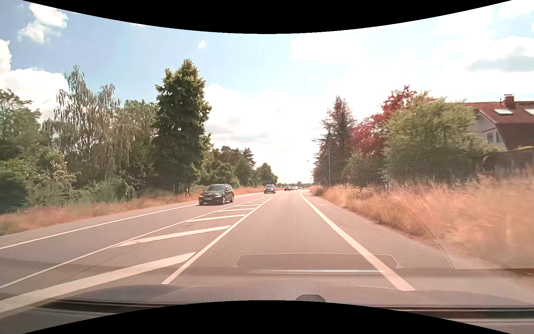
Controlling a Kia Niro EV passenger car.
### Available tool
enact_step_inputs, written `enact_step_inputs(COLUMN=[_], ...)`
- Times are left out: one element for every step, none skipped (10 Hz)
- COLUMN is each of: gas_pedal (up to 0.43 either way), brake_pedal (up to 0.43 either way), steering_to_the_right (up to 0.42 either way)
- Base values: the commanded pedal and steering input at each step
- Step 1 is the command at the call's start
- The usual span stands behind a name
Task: Follow the waypoints while adhering to traffic rules and regulations
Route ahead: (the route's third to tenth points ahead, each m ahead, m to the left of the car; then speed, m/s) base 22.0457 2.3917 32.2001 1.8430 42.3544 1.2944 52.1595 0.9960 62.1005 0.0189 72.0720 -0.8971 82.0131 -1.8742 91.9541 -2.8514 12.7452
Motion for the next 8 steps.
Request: enact_step_inputs(gas_pedal=[0.039,0.039,0.039,0.039,0.039,0.039,0.039,0.039], brake_pedal=[0.000,0.000,0.000,0.000,0.000,0.000,0.000,0.000], steering_to_the_right=[-0.001,-0.001,-0.001,-0.001,-0.001,-0.001,-0.001,-0.001])
